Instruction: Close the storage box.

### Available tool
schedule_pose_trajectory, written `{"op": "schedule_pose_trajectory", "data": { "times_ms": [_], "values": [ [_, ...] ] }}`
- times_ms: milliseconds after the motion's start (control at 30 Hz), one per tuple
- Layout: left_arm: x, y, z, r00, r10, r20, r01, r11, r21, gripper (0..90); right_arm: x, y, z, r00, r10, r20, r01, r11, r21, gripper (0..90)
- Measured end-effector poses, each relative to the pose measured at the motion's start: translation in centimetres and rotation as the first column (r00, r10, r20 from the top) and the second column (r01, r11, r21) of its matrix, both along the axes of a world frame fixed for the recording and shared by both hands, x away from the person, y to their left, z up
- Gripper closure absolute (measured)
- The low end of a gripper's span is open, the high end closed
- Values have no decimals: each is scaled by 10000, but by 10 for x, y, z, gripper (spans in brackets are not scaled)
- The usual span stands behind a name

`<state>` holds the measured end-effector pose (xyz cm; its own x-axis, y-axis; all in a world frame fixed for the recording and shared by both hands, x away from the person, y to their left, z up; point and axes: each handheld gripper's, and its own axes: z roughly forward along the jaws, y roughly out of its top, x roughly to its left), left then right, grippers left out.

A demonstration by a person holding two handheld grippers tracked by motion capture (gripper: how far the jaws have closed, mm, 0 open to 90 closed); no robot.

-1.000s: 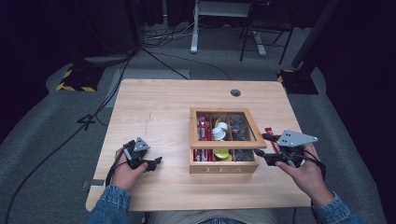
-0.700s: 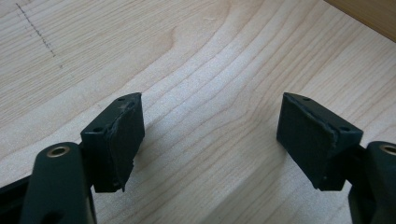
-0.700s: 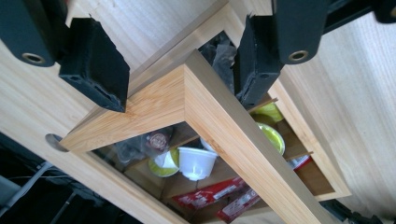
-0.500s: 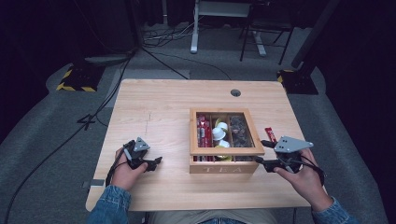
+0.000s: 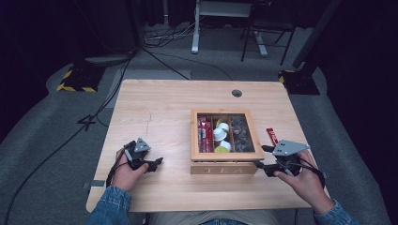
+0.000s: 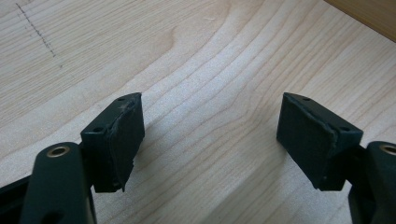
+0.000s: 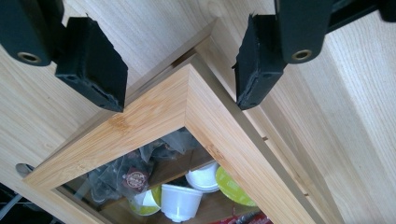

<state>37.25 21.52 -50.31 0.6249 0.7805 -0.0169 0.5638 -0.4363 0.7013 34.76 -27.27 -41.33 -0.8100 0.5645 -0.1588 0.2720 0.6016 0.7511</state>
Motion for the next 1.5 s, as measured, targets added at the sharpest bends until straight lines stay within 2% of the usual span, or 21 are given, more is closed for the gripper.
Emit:
{"op": "schedule_pose_trajectory", "data": {
  "times_ms": [267, 567, 600, 667, 733, 867, 967, 1133, 1267, 1400, 1500],
  "values": [
    [0, 0, 0, 10000, 2, 0, -2, 10000, -6, 236, 1, 1, -4, 9997, -66, -231, 61, 9998, -197, 352],
    [0, 0, 0, 10000, 5, 2, -5, 10000, -9, 236, 2, 1, -9, 9973, -90, -727, 62, 9993, -377, 365],
    [0, 0, 0, 10000, 4, 2, -4, 10000, -9, 236, 2, 1, -9, 9963, -110, -853, 86, 9996, -276, 355],
    [0, 0, 0, 10000, 22, -25, -22, 10000, -45, 236, 2, 0, -8, 9967, -69, -811, 78, 9999, 105, 382],
    [0, 0, 0, 10000, 28, -24, -28, 10000, -50, 236, 2, -1, -5, 9978, -126, -646, 129, 9999, 47, 376],
    [0, 0, 0, 10000, 28, -24, -28, 10000, -49, 236, 3, -2, -3, 9979, -131, -629, 151, 9994, 319, 358],
    [0, 0, 0, 10000, 24, -17, -24, 10000, -44, 236, 6, -3, 0, 9976, -168, -669, 216, 9972, 714, 343],
    [-2, 4, 0, 9999, 101, -21, -101, 9999, -28, 236, 13, -10, 8, 9976, -361, -592, 440, 9893, 1391, 322],
    [-3, 7, 0, 9999, 169, -4, -169, 9998, -38, 236, 20, -21, 13, 9960, -732, -513, 812, 9812, 1752, 303],
    [-4, 8, 0, 9998, 180, 5, -180, 9998, -29, 236, 27, -35, 15, 9902, -1273, -581, 1364, 9705, 1989, 266],
    [-5, 10, 0, 9999, 159, -27, -159, 9999, 4, 236, 30, -42, 16, 9872, -1455, -656, 1559, 9673, 2002, 259]
  ]
}}
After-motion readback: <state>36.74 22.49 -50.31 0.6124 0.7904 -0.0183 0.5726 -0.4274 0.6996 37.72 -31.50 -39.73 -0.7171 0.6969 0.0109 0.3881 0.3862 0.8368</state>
